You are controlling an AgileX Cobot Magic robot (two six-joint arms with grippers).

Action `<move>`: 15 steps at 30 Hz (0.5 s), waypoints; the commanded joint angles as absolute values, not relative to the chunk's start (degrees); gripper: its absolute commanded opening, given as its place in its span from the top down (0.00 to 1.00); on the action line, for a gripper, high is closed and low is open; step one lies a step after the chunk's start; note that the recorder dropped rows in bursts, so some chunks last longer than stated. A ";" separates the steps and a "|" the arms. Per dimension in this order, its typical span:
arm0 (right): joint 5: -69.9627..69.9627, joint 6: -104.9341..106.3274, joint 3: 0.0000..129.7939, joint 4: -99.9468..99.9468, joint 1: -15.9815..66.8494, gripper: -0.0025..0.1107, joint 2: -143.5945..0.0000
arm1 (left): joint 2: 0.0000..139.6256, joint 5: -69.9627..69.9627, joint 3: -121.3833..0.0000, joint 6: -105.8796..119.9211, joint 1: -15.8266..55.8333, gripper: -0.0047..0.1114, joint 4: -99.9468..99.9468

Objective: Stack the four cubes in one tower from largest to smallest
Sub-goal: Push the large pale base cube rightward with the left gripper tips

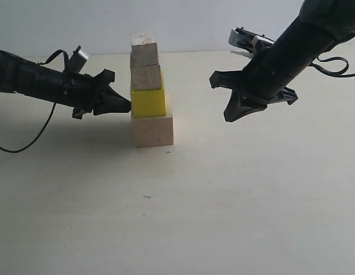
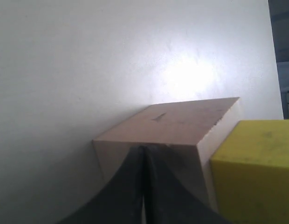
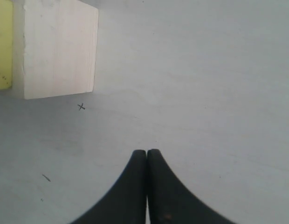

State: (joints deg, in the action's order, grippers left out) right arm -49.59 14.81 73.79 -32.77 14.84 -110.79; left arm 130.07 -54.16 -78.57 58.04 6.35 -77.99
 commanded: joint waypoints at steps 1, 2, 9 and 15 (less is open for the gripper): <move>-49.15 15.09 73.59 -33.03 14.52 0.98 -110.59 | 131.09 -55.08 -79.67 57.99 6.54 0.96 -78.64; -49.15 15.09 73.59 -33.03 14.52 0.98 -110.59 | 131.41 -55.50 -80.00 57.99 6.54 0.96 -78.53; -49.15 15.09 73.59 -33.03 14.52 0.98 -110.59 | 132.52 -55.91 -80.34 57.99 7.44 0.96 -79.10; -49.15 15.09 73.59 -33.03 14.52 0.98 -110.59 | 132.52 -56.16 -80.34 57.99 7.44 0.96 -79.14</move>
State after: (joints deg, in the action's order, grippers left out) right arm -49.59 14.81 73.79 -32.77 14.84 -110.79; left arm 132.87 -55.19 -79.92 58.04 7.02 -78.24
